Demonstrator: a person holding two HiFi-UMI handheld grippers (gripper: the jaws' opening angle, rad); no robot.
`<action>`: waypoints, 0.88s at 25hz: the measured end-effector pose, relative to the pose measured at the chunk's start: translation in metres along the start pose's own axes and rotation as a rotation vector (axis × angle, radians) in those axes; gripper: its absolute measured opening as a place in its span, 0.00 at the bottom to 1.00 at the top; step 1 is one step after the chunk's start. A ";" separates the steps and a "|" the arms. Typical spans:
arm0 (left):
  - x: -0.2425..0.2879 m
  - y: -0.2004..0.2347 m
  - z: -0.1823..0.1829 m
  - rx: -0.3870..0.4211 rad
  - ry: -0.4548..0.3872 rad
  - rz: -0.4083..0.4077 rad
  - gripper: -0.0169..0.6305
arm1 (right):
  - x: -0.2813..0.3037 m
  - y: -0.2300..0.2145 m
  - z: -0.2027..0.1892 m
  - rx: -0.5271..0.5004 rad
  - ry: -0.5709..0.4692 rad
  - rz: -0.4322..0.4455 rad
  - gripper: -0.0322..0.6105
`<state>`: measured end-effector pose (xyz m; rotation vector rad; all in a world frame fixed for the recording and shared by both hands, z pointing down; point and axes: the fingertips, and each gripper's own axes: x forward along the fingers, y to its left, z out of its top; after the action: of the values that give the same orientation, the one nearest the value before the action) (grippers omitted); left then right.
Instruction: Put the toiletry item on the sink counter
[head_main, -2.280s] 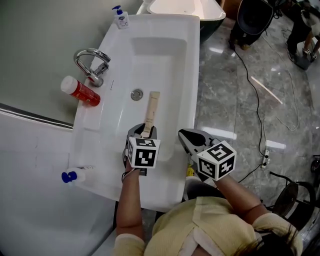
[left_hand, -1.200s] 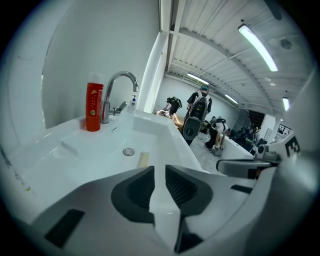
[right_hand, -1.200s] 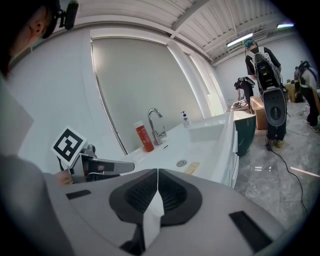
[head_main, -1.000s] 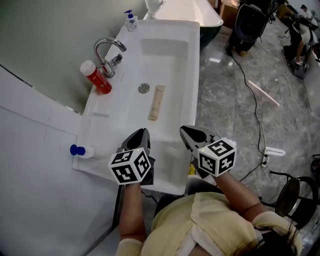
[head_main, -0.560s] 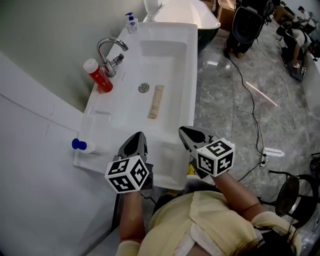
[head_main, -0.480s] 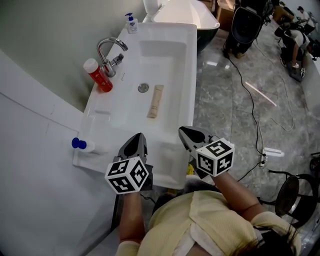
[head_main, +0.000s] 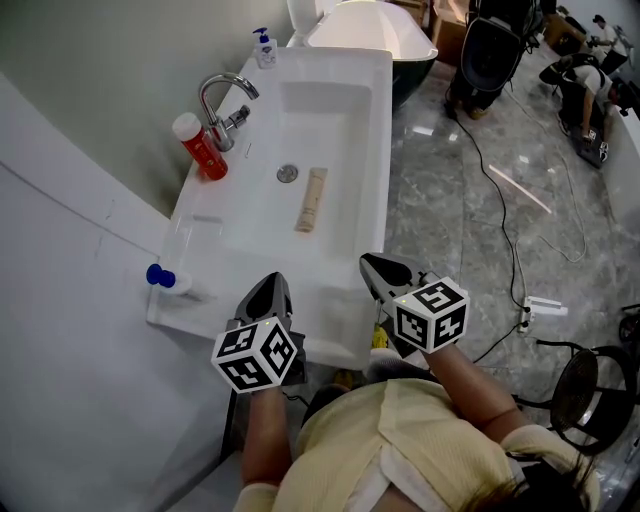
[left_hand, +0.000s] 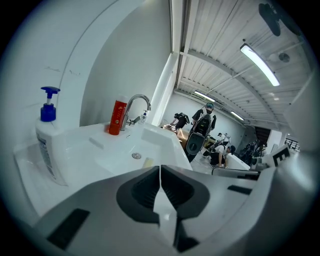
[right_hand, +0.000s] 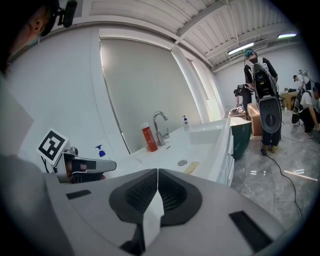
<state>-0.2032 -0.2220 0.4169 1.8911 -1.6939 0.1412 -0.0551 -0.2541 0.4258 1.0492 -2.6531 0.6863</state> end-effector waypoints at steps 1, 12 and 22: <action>-0.002 0.000 0.000 -0.003 -0.002 0.001 0.09 | -0.001 0.001 0.000 -0.002 0.000 -0.001 0.09; -0.024 0.010 -0.006 0.007 -0.017 0.032 0.09 | -0.007 0.016 -0.010 -0.017 0.011 0.003 0.09; -0.033 0.017 -0.011 0.010 -0.014 0.042 0.09 | -0.008 0.022 -0.014 -0.029 0.021 -0.006 0.09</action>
<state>-0.2213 -0.1879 0.4172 1.8684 -1.7466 0.1536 -0.0641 -0.2281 0.4270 1.0364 -2.6328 0.6517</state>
